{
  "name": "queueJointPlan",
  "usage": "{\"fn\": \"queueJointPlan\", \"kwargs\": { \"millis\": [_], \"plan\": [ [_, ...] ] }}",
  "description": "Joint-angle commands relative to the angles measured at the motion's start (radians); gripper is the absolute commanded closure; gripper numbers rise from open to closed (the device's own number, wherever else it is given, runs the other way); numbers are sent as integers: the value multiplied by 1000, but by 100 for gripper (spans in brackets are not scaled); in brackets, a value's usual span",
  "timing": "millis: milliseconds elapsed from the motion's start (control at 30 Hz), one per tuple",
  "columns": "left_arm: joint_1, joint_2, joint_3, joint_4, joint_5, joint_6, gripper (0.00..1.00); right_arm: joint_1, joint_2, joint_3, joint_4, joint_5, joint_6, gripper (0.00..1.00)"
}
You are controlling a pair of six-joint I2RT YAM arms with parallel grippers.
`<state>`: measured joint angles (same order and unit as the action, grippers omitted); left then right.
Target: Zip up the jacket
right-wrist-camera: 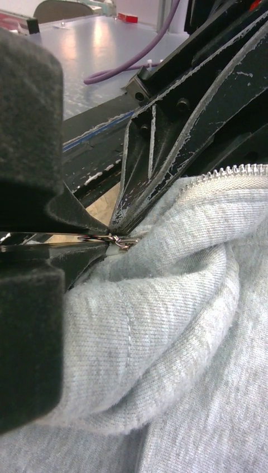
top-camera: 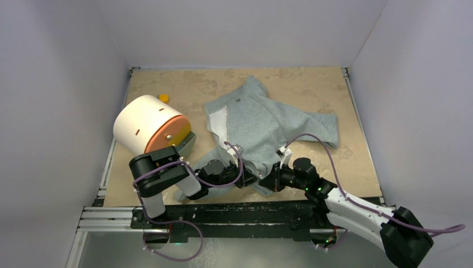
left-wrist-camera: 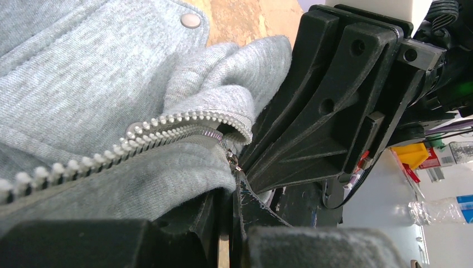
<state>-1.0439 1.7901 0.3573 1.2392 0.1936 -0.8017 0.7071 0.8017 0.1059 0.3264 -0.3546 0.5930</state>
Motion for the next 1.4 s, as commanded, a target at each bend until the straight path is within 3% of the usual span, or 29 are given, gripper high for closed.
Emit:
{"fn": "queueJointPlan", "kwargs": {
  "millis": [0,167,333,600,1000,1367],
  "plan": [
    [-6,18,18,-1,15,-9,100,4,-10,-12,51,-8,10,89],
    [-5,17,18,-1,17,-8,100,4,19,-12,70,-11,14,84],
    [-5,19,18,-1,15,-8,100,3,9,-3,57,-22,14,100],
    [-5,23,5,12,17,-10,100,4,-84,39,-74,-47,14,100],
    [-5,29,-1,19,14,2,100,4,-98,86,-53,-109,67,100],
    [-16,30,-17,32,17,14,100,3,-83,117,-22,4,208,100]
  ]
}}
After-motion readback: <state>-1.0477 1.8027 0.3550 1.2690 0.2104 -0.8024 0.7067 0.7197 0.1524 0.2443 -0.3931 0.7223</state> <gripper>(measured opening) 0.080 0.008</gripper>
